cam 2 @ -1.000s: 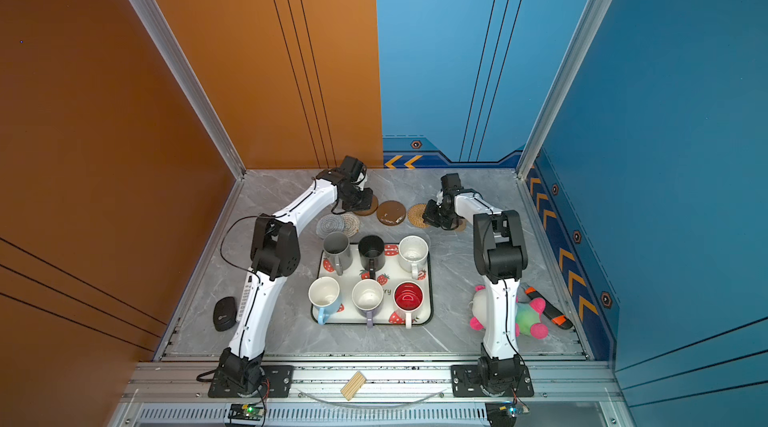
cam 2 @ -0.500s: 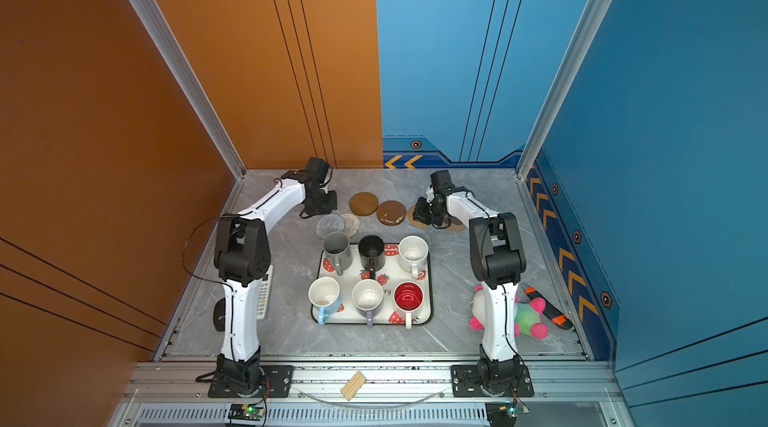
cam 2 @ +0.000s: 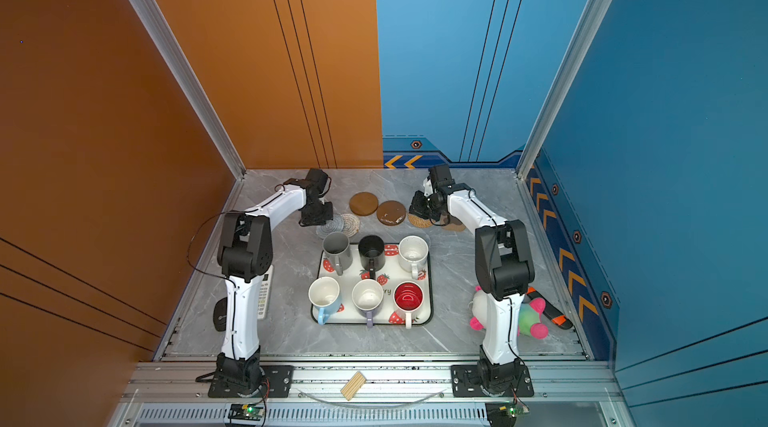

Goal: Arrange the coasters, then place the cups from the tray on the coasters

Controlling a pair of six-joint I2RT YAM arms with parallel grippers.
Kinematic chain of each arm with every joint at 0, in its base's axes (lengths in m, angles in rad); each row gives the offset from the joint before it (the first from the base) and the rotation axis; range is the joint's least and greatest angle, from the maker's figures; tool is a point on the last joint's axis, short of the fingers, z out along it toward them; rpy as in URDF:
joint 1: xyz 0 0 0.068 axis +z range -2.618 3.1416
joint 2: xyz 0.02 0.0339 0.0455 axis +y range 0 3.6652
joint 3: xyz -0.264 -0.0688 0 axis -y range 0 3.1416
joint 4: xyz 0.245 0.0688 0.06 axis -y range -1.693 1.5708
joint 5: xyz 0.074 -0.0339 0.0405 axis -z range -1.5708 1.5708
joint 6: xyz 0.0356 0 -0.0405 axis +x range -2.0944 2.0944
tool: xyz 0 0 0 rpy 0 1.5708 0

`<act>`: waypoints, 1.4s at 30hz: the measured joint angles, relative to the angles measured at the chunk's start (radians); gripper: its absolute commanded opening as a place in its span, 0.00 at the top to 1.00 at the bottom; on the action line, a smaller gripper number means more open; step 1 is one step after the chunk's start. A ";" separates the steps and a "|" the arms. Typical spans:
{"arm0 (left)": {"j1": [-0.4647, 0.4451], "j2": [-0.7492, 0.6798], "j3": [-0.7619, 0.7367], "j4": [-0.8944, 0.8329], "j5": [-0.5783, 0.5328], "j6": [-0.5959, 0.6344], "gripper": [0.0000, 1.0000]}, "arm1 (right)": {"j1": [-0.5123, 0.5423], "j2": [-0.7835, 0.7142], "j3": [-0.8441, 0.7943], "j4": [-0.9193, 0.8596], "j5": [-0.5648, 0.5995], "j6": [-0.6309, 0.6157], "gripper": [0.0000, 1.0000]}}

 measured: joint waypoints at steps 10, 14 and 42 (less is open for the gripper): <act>0.013 -0.002 -0.012 0.017 0.011 -0.001 1.00 | 0.000 -0.039 -0.041 0.000 0.011 0.004 1.00; 0.029 -0.011 -0.029 0.037 0.014 -0.002 1.00 | 0.000 -0.039 -0.041 0.000 0.017 0.004 1.00; 0.026 -0.095 0.012 0.020 0.027 -0.010 0.73 | 0.013 -0.066 -0.064 0.000 0.023 0.012 1.00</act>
